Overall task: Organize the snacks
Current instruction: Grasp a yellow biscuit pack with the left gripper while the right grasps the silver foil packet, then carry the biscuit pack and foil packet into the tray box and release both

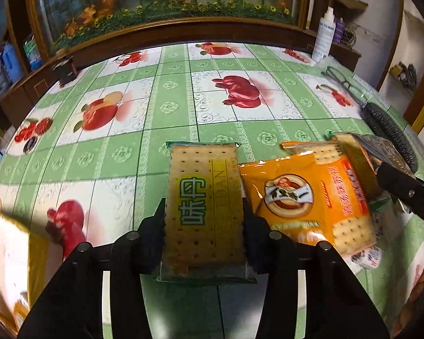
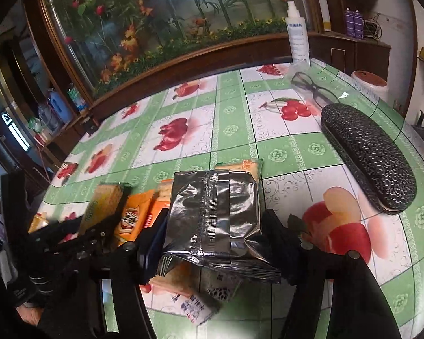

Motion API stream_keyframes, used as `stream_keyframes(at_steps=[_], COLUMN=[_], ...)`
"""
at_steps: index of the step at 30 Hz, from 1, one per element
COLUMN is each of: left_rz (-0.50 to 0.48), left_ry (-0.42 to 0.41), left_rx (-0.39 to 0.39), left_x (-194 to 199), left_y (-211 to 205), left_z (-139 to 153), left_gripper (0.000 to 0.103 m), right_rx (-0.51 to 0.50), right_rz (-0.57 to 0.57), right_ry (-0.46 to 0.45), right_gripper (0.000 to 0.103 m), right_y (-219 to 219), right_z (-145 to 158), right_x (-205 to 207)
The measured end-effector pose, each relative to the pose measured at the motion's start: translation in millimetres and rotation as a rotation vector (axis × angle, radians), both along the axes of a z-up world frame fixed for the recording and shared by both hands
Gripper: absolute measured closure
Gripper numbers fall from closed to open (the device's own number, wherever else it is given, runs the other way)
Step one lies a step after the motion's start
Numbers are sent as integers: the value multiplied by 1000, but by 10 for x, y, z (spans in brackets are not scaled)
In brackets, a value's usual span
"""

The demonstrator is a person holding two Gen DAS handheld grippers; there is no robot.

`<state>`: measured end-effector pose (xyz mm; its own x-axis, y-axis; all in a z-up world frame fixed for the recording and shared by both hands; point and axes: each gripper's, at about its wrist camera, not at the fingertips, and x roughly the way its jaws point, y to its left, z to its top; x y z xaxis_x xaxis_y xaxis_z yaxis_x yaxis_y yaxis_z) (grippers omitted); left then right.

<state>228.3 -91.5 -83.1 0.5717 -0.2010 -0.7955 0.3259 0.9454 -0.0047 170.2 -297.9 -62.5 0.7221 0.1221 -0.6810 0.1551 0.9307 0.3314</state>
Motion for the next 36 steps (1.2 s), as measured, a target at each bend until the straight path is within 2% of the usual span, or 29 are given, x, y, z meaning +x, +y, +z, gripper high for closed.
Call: stream_keyframes(at_steps=[8, 14, 17, 20, 23, 27, 36], left_rz=[29, 96, 161, 211, 266, 328, 426], left_ry=[-77, -118, -135, -153, -184, -219, -212], left_rx=[-128, -157, -159, -150, -123, -61, -55], left_x=[-637, -1078, -1241, -1343, -1450, -1526, -1594], left_y=[428, 825, 1081, 1293, 1491, 1696, 2230], left_z=[423, 610, 658, 703, 760, 784, 649], left_gripper=[59, 59, 59, 58, 58, 58, 58], right_rx=[96, 179, 264, 271, 323, 336, 322], right_rz=[50, 143, 204, 255, 302, 364, 520], right_ry=[-119, -166, -179, -187, -185, -183, -154], right_gripper=[36, 37, 37, 37, 37, 37, 37], right_y=[51, 329, 467, 671, 830, 1095, 1898], right_z=[323, 435, 443, 487, 502, 551, 586], right_x=[-534, -825, -896, -933, -939, -932, -789])
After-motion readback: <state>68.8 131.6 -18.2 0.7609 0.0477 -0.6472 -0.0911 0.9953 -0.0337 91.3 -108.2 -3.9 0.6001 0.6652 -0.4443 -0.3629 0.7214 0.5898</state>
